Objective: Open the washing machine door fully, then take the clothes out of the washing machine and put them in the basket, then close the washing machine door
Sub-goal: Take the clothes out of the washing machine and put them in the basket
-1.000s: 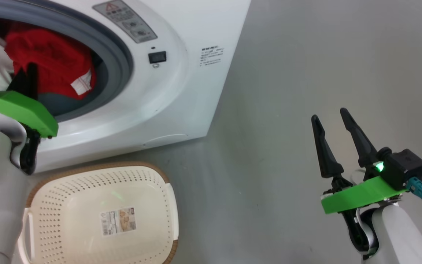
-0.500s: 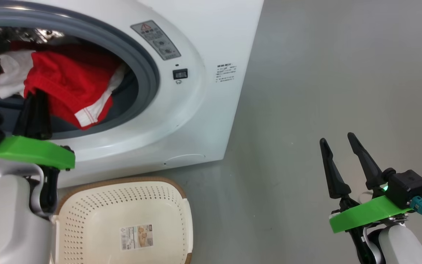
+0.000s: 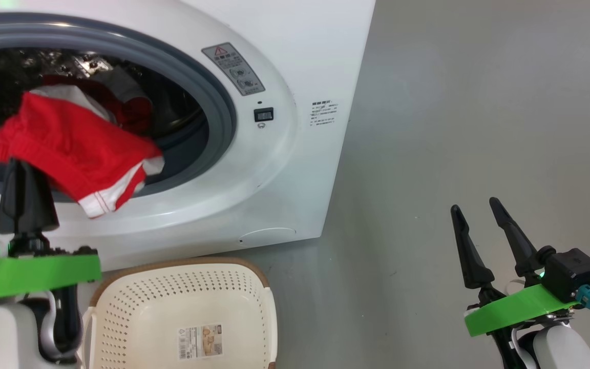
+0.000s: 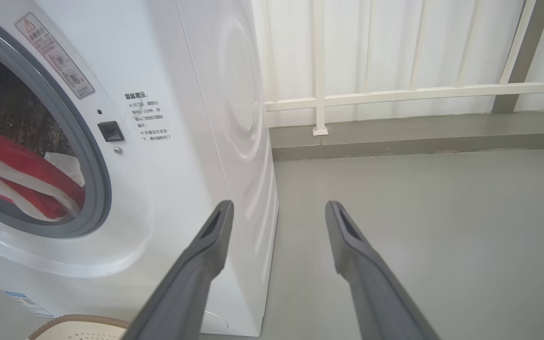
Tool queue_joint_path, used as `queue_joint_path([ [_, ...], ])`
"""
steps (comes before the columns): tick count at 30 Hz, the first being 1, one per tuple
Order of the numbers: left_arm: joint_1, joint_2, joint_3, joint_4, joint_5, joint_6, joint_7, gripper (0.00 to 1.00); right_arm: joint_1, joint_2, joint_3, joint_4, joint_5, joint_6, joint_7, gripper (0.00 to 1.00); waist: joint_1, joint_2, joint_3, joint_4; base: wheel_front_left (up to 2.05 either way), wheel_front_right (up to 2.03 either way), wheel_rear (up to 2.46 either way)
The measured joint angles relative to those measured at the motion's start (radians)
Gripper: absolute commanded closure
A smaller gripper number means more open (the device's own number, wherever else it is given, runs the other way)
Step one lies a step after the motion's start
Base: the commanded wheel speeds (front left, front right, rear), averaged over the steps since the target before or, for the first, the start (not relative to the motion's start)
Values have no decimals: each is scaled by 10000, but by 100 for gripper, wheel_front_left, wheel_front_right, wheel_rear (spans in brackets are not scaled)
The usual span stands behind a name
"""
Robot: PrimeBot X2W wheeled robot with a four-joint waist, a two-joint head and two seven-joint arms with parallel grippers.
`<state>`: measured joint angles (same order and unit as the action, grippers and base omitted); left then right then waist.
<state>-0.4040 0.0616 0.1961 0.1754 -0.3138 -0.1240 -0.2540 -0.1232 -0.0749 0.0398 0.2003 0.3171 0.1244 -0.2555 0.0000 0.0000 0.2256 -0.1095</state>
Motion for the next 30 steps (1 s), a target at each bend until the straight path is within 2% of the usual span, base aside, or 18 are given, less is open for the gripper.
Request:
queue_joint_path([
  [8, 1186, -196, 52, -2220, 142, -2, -6, 100, 5, 0, -75, -21, -10, 0, 2, 0, 0, 0, -69, 121, 0, 0, 0],
  [14, 1816, -224, -117, -3181, 142, -10, -33, 100, 5, -8, -98, -29, -10, 0, 2, 0, 0, 0, -11, 205, 0, 0, 0],
  [24, 2920, -224, -345, -2623, -485, 105, -31, 100, -18, -42, -42, -33, -10, 0, 0, 0, 0, 0, 206, 155, 0, 0, 0],
  [30, 3197, -224, -466, -1409, -416, 105, -29, 100, -52, -61, -23, -38, -10, 0, 0, 0, 0, 0, 405, 117, 0, 0, 0],
])
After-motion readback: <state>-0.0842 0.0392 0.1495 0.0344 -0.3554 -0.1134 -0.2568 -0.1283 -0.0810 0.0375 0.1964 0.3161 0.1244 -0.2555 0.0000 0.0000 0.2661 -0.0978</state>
